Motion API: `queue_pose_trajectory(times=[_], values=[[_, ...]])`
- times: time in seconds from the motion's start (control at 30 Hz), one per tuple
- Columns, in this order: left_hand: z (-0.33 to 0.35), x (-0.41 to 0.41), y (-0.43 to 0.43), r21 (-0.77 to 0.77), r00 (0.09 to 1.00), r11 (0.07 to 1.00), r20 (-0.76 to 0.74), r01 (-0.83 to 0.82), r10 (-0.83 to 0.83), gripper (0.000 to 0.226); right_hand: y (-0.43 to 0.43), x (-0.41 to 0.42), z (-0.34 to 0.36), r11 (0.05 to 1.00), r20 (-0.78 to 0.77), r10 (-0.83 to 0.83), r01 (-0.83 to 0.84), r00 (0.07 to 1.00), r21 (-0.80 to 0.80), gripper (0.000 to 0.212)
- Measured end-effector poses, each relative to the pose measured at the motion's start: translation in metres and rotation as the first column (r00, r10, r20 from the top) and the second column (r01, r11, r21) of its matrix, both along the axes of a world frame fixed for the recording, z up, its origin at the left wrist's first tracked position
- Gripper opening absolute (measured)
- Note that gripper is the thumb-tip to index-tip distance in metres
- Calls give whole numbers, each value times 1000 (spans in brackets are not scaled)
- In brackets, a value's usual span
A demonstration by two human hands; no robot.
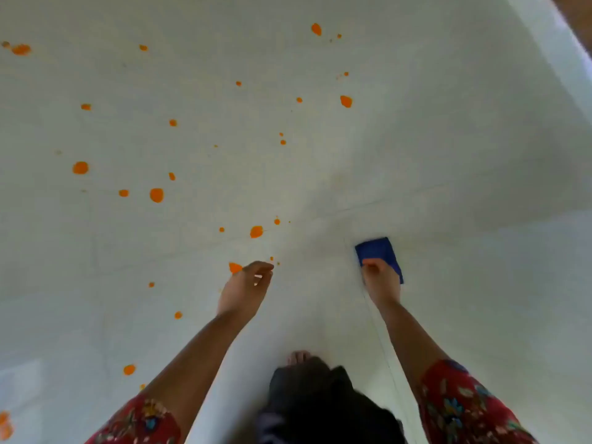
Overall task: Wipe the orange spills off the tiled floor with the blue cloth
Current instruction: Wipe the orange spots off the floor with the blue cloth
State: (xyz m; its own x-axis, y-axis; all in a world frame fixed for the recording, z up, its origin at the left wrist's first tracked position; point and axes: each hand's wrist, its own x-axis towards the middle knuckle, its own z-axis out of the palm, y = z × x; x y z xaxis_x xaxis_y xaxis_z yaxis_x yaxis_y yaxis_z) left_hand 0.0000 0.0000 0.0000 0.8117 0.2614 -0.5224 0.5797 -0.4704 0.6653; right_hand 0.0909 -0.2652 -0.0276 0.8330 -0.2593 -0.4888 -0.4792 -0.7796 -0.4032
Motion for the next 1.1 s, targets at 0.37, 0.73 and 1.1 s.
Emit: queue_pose_trajectory(times=[0.37,0.73,1.1], values=[[-81,17,-2,-113,994,993,111,24,-11,15,-27,10,-111,900,99,160,-104,982,-423,63],[15,1,62,-275,982,956,184,99,-49,21,74,26,-28,735,183,-267,77,946,674,14],[98,-44,153,-401,892,900,325,-170,314,54,282,-6,108,245,23,405,-133,914,960,21]])
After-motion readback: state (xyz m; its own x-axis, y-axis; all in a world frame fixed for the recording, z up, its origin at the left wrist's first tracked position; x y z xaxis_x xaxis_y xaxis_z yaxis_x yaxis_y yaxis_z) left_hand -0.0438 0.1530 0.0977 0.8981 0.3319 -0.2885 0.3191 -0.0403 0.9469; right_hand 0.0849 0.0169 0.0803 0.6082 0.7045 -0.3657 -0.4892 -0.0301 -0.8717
